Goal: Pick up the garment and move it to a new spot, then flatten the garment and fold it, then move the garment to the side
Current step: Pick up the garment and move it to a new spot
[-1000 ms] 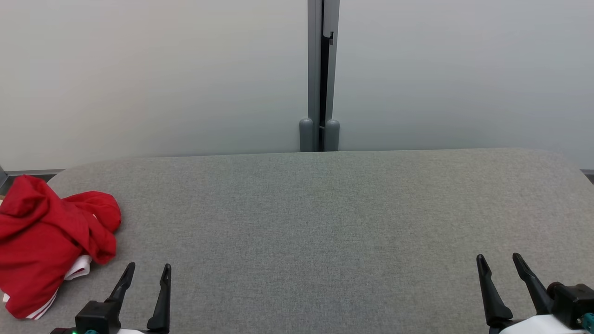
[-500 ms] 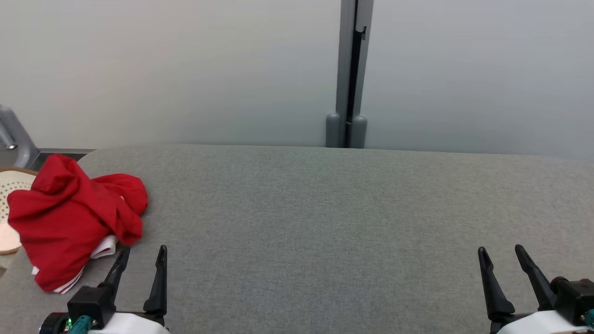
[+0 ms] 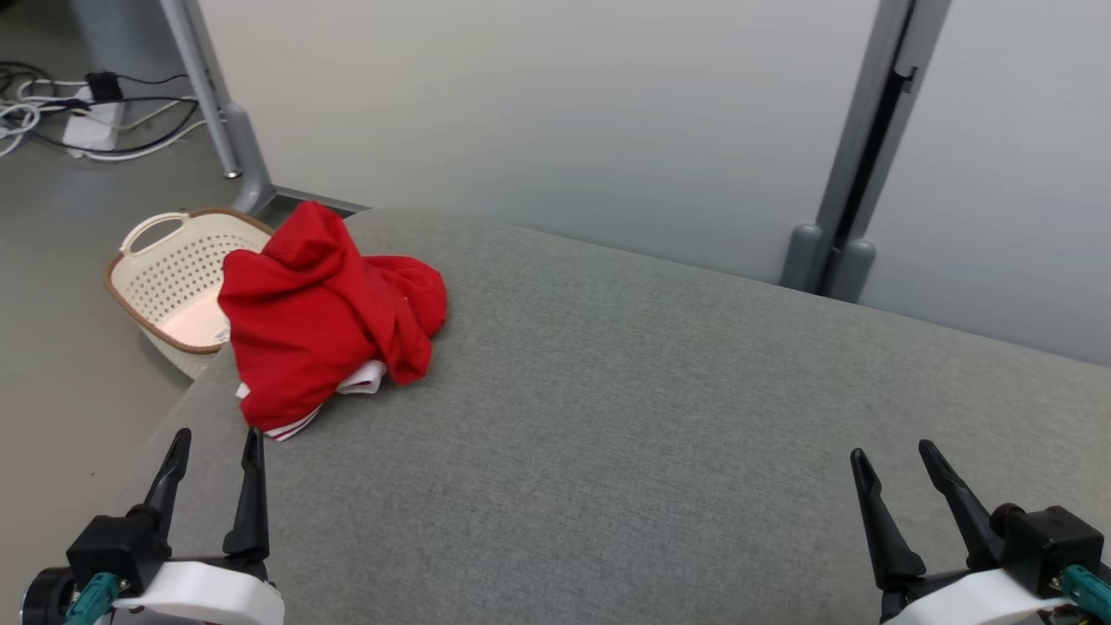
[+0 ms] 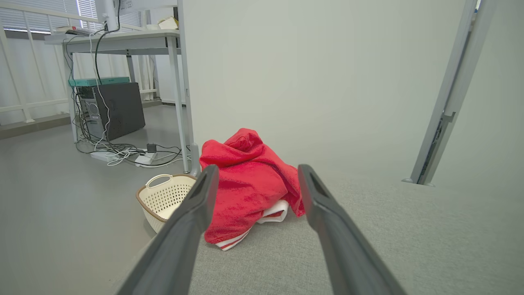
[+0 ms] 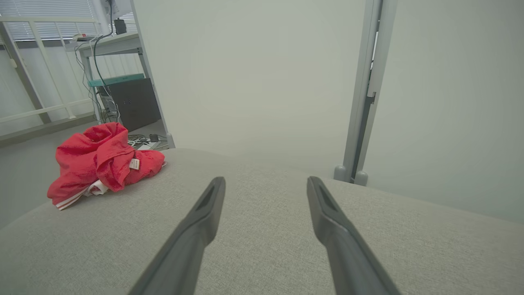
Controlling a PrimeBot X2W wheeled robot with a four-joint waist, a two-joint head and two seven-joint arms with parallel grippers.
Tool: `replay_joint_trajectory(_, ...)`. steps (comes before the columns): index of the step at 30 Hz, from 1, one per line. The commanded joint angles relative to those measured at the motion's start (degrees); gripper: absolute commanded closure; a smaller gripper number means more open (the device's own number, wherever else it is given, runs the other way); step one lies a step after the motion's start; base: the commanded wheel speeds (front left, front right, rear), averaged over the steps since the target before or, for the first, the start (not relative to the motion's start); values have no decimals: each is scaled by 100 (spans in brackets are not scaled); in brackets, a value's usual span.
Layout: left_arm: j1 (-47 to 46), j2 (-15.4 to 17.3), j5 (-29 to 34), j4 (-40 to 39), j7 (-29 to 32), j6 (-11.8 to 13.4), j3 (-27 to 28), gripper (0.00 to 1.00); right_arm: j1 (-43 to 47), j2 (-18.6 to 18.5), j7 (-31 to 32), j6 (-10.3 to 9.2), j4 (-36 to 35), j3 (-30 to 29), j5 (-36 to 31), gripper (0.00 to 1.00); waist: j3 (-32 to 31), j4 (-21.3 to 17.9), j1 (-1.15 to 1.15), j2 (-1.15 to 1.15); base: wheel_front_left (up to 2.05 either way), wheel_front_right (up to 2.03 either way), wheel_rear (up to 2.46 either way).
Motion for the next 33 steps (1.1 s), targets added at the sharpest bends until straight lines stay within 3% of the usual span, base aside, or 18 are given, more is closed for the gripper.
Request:
replay_joint_trajectory(1, -20, 29, -62, -6, -10, 29, 39, 0, -63, -14, -39, 0, 3, 27, 4, 0, 23, 365, 0, 0, 0, 0, 0)
replay_joint_trajectory(14, 82, -42, -184, -166, -10, 99, 198, 0, -347, -99, -44, -1, 77, 198, 58, 0, 190, 538, 0, 0, 0, 0, 0)
replay_joint_trajectory(25, -257, -82, -188, 103, 22, 27, -38, 0, -254, -86, -19, -1, 38, 68, 55, 0, 264, 578, 0, 0, 0, 0, 0)
replay_joint_trajectory(33, -1338, -255, -445, 872, 70, -64, -292, 0, -649, -326, 393, -1, -513, 57, -59, 0, 1287, 38, 0, 0, 0, 0, 0)
